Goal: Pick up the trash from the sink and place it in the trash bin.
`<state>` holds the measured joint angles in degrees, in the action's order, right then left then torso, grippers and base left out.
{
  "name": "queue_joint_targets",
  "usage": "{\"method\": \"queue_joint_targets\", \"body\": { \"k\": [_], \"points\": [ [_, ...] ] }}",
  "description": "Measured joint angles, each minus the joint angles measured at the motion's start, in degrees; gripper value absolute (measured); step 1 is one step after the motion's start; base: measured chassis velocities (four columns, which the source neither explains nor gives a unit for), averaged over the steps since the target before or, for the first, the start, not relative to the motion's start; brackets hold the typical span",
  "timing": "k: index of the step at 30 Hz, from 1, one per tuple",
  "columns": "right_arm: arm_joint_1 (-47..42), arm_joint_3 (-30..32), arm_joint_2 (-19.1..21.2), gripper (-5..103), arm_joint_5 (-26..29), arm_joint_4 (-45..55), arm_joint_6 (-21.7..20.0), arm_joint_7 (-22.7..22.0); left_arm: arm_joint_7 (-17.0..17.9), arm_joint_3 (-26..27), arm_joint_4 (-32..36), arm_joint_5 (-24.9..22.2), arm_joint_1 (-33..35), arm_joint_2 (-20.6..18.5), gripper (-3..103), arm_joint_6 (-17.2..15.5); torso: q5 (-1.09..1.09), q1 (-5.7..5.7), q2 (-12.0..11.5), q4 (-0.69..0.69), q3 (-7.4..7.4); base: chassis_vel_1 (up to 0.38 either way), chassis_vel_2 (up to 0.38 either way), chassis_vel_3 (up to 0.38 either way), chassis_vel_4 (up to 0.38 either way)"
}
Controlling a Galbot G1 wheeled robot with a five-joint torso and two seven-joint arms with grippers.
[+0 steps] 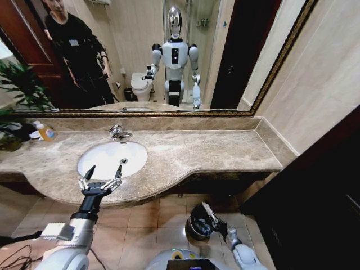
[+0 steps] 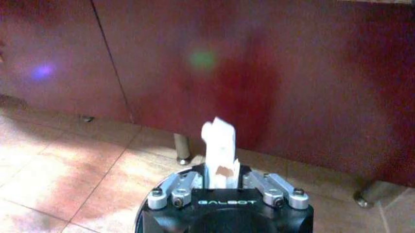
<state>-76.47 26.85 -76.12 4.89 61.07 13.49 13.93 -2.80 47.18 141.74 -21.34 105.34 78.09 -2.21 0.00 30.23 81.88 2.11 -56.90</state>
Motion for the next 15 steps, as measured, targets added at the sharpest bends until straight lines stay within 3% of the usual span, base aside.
{"method": "queue_joint_targets", "body": {
  "k": [3, 5, 6, 9, 12, 15],
  "points": [
    [-0.11, -0.02, 0.18, 44, 0.14, 0.00, 0.10, -0.11, 0.00, 0.00, 0.00, 0.00, 0.00, 0.00, 100, 0.00, 0.00, 0.00, 0.00, 0.00, 0.00, 0.000, 0.000, 0.000, 0.000],
    [-0.22, -0.04, 0.23, 44, 0.15, 0.16, 0.10, -0.11, 0.00, 0.00, 0.00, 0.00, 0.00, 0.00, 100, 0.00, 0.00, 0.00, 0.00, 0.00, 0.00, 0.000, 0.000, 0.000, 0.000],
    [-0.46, -0.07, 0.25, 55, 0.17, 0.61, 0.09, -0.08, 0.00, 0.00, 0.00, 0.00, 0.00, 0.00, 100, 0.00, -0.01, 0.00, 0.00, 0.00, 0.00, 0.000, 0.000, 0.000, 0.000],
    [-0.88, -0.11, 0.25, 61, 0.20, 1.52, -0.07, 0.04, 0.00, 0.00, 0.00, 0.00, 0.00, 0.00, 100, 0.00, 0.00, 0.00, 0.00, 0.00, 0.00, 0.000, 0.000, 0.000, 0.000],
    [-1.26, -0.16, 0.17, 77, 0.27, 2.86, -0.59, 0.21, 0.00, 0.00, 0.00, 0.00, 0.00, 0.00, 100, 0.00, 0.00, 0.00, 0.00, 0.00, 0.00, 0.000, 0.000, 0.000, 0.000],
    [-1.38, -0.16, 0.15, 82, 0.50, 3.44, -0.89, 0.35, 0.00, 0.00, 0.00, 0.00, 0.00, 0.00, 100, 0.00, 0.00, 0.00, 0.00, 0.00, 0.00, 0.000, 0.000, 0.000, 0.000]
  ]
}}
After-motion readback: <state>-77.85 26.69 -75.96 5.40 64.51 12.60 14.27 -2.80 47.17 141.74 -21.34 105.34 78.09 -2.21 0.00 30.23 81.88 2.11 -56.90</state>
